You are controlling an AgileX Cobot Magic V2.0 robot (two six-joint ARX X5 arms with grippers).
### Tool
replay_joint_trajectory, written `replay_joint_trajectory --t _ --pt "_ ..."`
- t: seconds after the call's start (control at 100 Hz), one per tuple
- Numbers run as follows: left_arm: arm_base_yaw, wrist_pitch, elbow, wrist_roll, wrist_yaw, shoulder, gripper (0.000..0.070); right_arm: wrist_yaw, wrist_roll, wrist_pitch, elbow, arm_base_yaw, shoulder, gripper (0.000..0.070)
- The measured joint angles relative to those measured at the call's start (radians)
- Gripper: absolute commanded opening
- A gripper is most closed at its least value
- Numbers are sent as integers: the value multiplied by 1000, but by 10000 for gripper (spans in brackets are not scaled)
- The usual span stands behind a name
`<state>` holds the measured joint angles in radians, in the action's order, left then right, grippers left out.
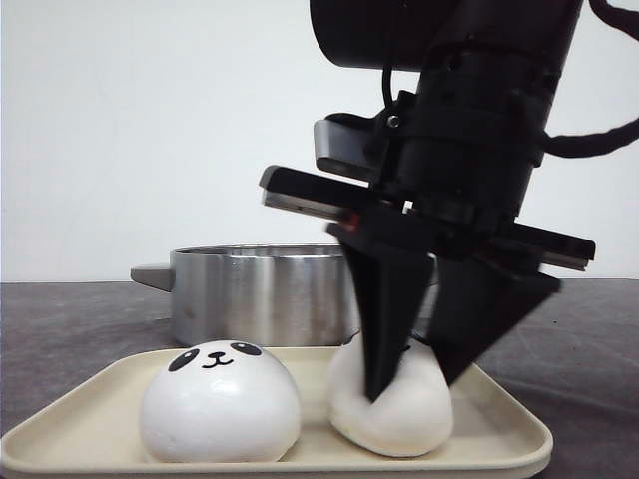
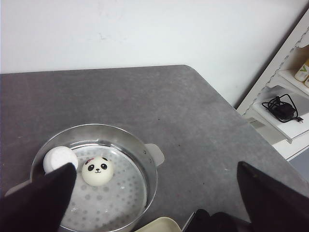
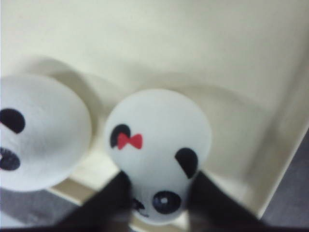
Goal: Steam buns
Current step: 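Lower the right gripper onto the near panda bun and grasp it, then lift the bun with the right gripper and release it into the steamer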
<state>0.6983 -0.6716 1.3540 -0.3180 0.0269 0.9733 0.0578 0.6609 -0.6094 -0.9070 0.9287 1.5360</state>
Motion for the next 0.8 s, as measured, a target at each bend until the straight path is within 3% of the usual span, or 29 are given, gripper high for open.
replay_joint_trajectory --t 0.15,0.29,0.54,0.8 --pt "0 0 0 0 0 -2 665 10 -18 -29 -45 0 -32 12" --pt "0 3 0 1 0 -5 666 19 -69 -46 -273 0 -105 9" --pt "0 3 0 1 0 -6 666 -119 -223 -66 -681 -46 -96 8" --pt "0 3 0 1 0 -6 666 -111 -292 -147 -719 -182 47 8"
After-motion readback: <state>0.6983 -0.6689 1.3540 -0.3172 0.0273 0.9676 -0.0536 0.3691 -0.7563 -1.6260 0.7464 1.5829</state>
